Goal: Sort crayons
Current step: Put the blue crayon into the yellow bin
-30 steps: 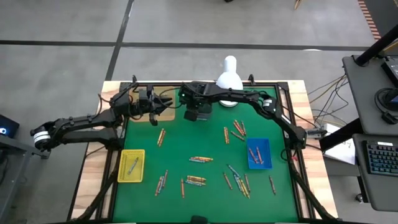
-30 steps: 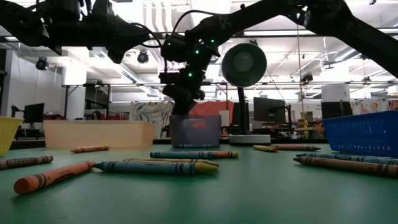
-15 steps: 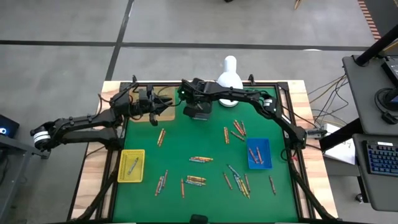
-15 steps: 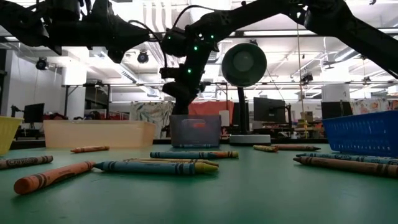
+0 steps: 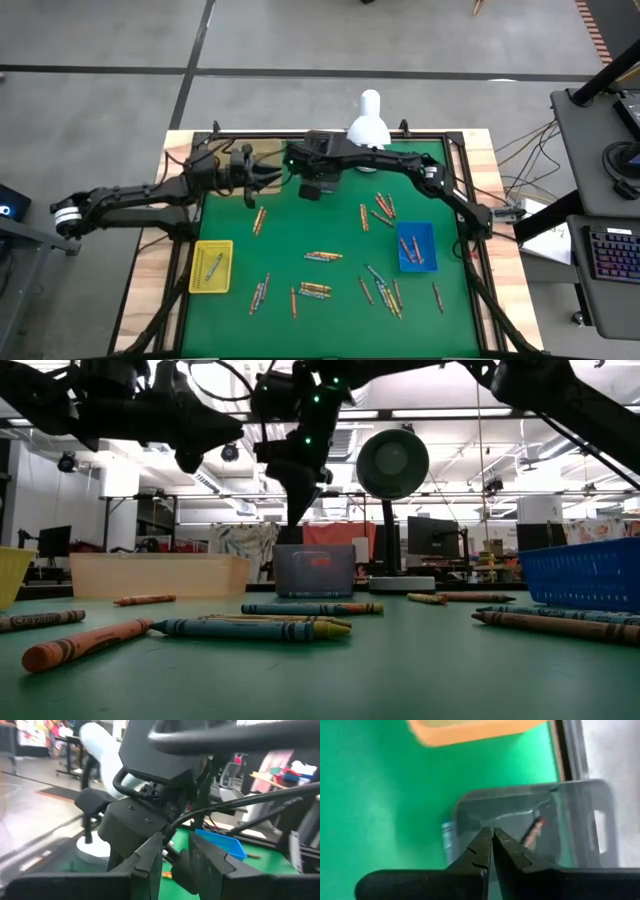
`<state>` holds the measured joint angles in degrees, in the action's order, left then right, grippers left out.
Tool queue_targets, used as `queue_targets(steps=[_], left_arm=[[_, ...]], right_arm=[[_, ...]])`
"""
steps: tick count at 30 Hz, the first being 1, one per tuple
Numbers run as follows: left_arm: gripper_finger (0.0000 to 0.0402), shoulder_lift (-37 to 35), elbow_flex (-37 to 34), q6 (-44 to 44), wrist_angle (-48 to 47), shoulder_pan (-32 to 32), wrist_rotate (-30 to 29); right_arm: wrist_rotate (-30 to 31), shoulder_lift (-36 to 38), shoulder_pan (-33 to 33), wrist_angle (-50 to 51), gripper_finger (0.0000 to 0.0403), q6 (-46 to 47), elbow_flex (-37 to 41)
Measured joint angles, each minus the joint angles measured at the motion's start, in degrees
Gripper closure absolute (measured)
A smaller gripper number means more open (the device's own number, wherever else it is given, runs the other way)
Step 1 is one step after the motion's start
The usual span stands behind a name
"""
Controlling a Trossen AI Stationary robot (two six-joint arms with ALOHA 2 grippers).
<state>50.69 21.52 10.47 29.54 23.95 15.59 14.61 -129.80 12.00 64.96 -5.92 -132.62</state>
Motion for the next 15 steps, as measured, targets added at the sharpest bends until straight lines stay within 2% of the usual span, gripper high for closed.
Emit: queue_targets(steps=[15], left_arm=[[0.0325,6.2,0.0,1.9,-0.2,-8.3,0.0]], right_arm=[[0.4,0.2,-9.3,13.8,0.0394,8.0,3.9]])
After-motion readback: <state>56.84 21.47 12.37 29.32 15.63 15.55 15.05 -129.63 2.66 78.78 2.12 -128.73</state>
